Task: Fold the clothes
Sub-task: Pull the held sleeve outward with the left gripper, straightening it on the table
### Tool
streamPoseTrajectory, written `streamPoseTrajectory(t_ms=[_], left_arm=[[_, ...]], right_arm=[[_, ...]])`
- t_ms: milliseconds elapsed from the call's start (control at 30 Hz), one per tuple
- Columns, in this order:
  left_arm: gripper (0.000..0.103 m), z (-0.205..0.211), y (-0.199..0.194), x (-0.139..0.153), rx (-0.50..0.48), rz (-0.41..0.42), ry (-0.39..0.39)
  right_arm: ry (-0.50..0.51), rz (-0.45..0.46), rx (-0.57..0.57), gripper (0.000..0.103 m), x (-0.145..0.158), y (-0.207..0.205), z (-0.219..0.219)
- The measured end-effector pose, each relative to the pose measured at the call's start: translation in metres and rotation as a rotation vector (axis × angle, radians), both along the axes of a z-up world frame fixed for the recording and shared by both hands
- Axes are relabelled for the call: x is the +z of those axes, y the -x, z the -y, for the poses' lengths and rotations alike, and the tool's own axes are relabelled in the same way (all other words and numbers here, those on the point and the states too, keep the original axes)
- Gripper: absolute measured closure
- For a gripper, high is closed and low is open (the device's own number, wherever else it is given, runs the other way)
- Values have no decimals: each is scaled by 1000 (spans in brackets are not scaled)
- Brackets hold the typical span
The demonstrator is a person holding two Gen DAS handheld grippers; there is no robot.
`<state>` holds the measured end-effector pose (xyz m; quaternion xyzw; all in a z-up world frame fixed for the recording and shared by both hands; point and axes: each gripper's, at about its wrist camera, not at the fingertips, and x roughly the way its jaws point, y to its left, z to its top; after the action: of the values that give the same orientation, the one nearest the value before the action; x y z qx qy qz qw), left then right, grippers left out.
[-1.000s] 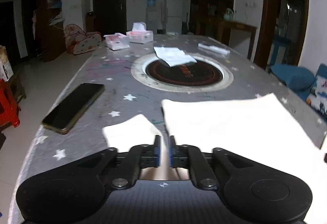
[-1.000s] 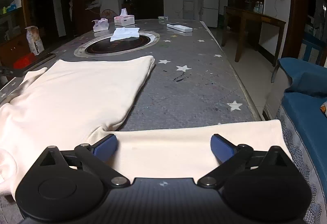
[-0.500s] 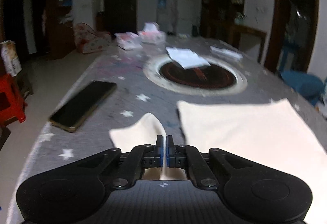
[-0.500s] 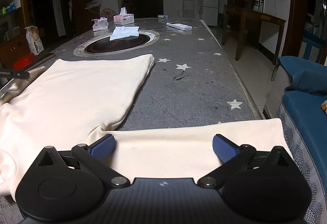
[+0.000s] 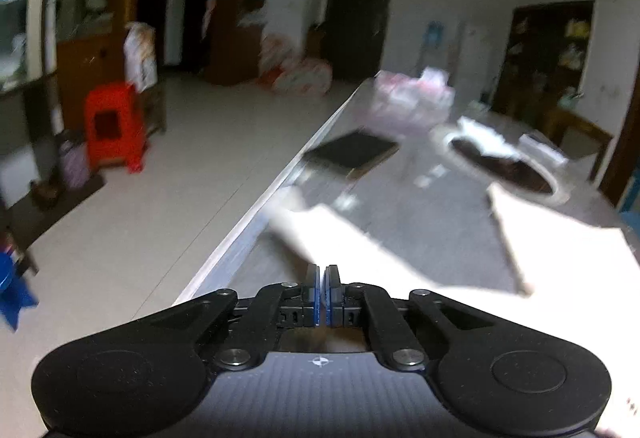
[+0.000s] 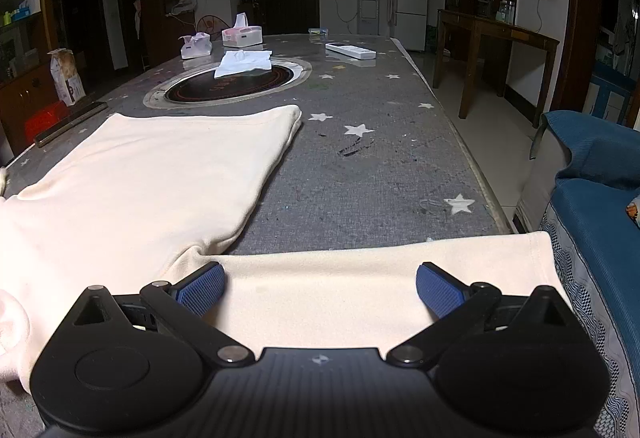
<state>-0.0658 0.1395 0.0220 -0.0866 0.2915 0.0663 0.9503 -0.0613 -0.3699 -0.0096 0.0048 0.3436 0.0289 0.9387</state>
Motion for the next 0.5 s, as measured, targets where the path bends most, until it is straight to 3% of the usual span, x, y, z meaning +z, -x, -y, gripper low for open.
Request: streamPoseTrajectory(t_ms=[167,267,433,500], left_arm=[[96,-9,-1,6,38,-2,-16],[84,-2,-15,10,-24,-3,-43],[84,7,-49,-10,-89,-85,-110],[85,10,-58,-13,-85,-78,-179]], right_arm=[[1,0,0,0,0,0,0],[2,0,0,0,0,0,0],[0,-1,0,0,0,0,0],[0,-2,0,0,0,0,0]])
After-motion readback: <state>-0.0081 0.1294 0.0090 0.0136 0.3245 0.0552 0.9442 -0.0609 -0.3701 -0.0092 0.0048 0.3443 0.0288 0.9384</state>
